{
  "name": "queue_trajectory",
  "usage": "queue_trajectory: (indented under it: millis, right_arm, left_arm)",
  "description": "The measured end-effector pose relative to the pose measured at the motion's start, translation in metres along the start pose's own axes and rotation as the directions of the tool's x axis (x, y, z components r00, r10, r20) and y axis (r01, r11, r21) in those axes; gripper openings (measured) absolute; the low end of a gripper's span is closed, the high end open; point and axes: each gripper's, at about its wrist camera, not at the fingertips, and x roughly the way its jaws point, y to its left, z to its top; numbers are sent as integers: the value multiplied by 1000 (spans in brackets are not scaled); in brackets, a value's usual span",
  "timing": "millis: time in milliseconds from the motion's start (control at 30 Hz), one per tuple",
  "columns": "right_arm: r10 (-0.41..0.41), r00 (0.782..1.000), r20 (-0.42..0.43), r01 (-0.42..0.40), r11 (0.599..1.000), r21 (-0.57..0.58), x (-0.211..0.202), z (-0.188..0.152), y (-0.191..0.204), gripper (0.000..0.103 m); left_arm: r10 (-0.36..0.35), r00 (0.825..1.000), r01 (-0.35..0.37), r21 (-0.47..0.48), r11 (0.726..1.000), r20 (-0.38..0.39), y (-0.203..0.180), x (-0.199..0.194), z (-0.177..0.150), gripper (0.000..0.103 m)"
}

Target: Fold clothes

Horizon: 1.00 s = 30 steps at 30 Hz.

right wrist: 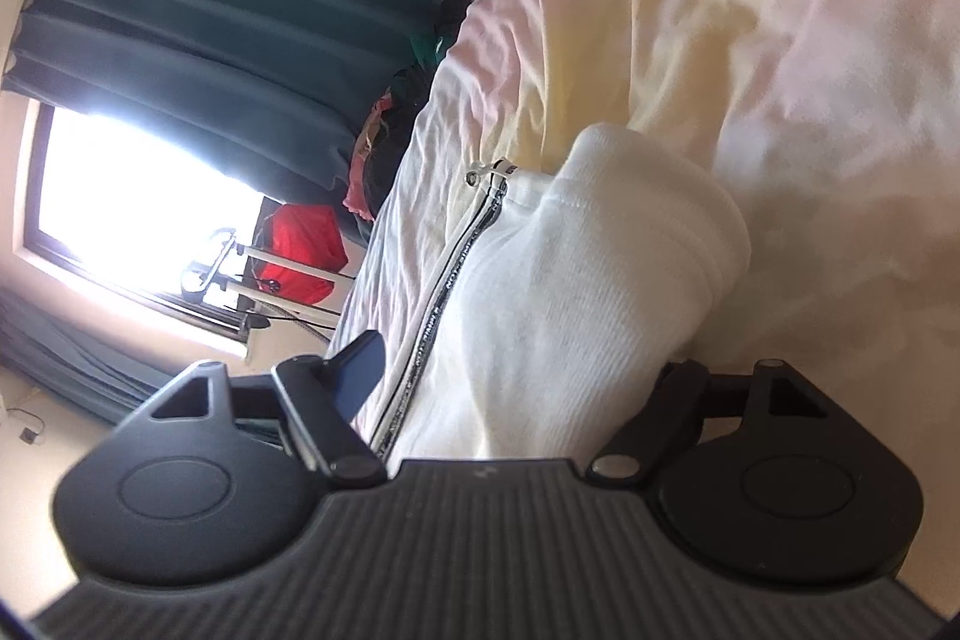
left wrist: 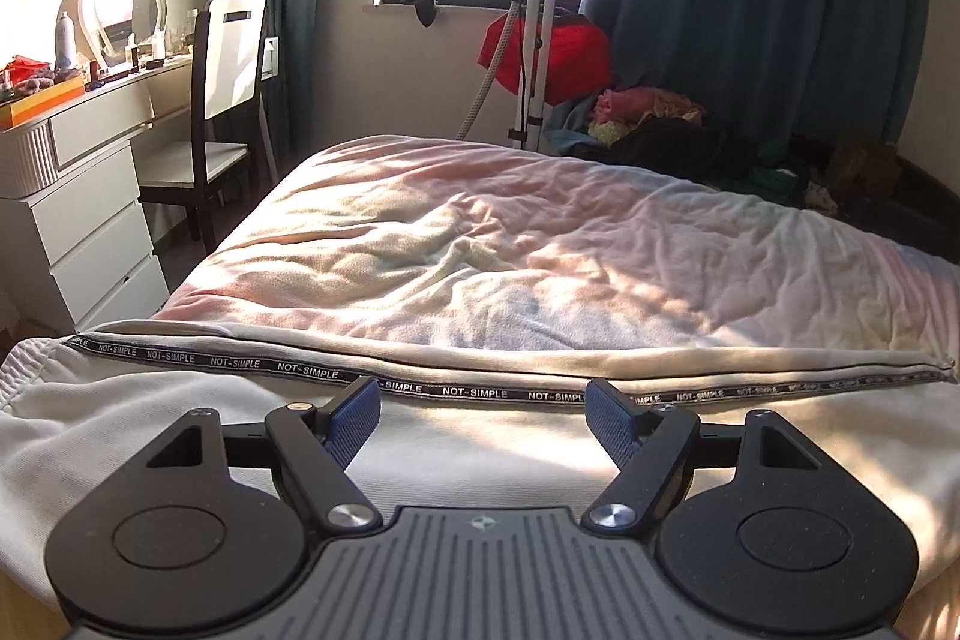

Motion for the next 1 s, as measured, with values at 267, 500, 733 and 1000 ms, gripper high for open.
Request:
queue_trajectory:
  millis: [267, 500, 733, 1000]
  right_arm:
    - [-165, 986, -38, 158, 977, -143, 20, -9, 13, 59]
    - [-278, 959, 52, 280, 911, -303, 23, -25, 43, 39]
    - [-256, 917, 306, 396, 680, -617, 8, -68, 117, 21]
    - [-5, 958, 288, 269, 369, -890, -8, -183, 178, 18]
  left_arm:
    - [1, 993, 4, 42, 999, -116, 1, 44, -43, 78]
    - [37, 991, -18, 150, 989, -126, -18, 50, -63, 83]
    - [34, 992, -14, 157, 987, -121, -22, 48, -65, 83]
    - [-4, 994, 17, 116, 993, -107, -13, 34, -58, 83]
